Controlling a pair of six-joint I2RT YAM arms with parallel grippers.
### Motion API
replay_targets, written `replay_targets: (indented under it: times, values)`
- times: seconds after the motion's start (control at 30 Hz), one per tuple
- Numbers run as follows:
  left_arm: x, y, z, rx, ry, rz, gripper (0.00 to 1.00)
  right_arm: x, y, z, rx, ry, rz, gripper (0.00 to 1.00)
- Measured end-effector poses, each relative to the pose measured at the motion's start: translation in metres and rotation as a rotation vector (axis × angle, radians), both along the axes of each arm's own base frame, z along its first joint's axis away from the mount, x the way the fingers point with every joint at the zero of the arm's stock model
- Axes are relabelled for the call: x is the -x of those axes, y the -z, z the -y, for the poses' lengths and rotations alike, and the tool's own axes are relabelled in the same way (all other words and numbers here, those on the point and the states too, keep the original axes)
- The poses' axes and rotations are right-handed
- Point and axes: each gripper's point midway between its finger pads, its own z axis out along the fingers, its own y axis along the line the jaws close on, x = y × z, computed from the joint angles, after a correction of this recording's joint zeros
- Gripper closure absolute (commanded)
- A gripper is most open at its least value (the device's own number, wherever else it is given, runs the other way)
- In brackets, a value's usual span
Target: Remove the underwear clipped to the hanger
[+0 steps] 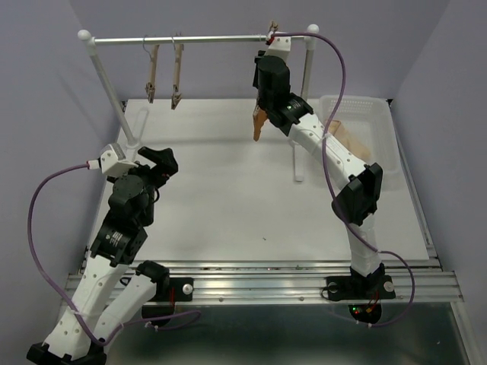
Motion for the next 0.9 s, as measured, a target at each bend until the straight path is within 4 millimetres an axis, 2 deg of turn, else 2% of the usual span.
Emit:
replay_targets:
  times: [0.1,0.13,0.33,0.37,0.4,0.53,0.9]
  values:
    - [0.000,0.000,-0.001,0.002,-0.004,0.001,0.01,-0.001,0.001,-0.001,-0.008,-0.011,0.000,0.78]
    - [0.000,0.000,-0.001,0.002,-0.005,0.002,0.01,-0.002,0.001,-0.001,-0.011,-0.017,-0.001,0.83]
    - [0.001,-0.002,-0.003,0.007,-0.017,0.007,0.01,0.000,0.000,-0.004,-0.010,-0.046,0.000,0.90]
    - [0.001,-0.002,-0.004,0.009,-0.020,0.008,0.01,0.001,0.000,-0.004,-0.008,-0.049,-0.001,0.97]
    - [0.001,-0.002,-0.004,0.009,-0.022,0.008,0.01,0.003,0.001,-0.004,-0.005,-0.056,-0.003,0.99]
    - [0.003,-0.002,-0.006,0.012,-0.031,0.009,0.01,0.009,-0.005,-0.002,0.003,-0.075,0.012,0.99]
    - [0.003,-0.003,-0.008,0.014,-0.041,0.013,0.01,0.033,-0.044,0.008,0.017,-0.124,0.079,0.99]
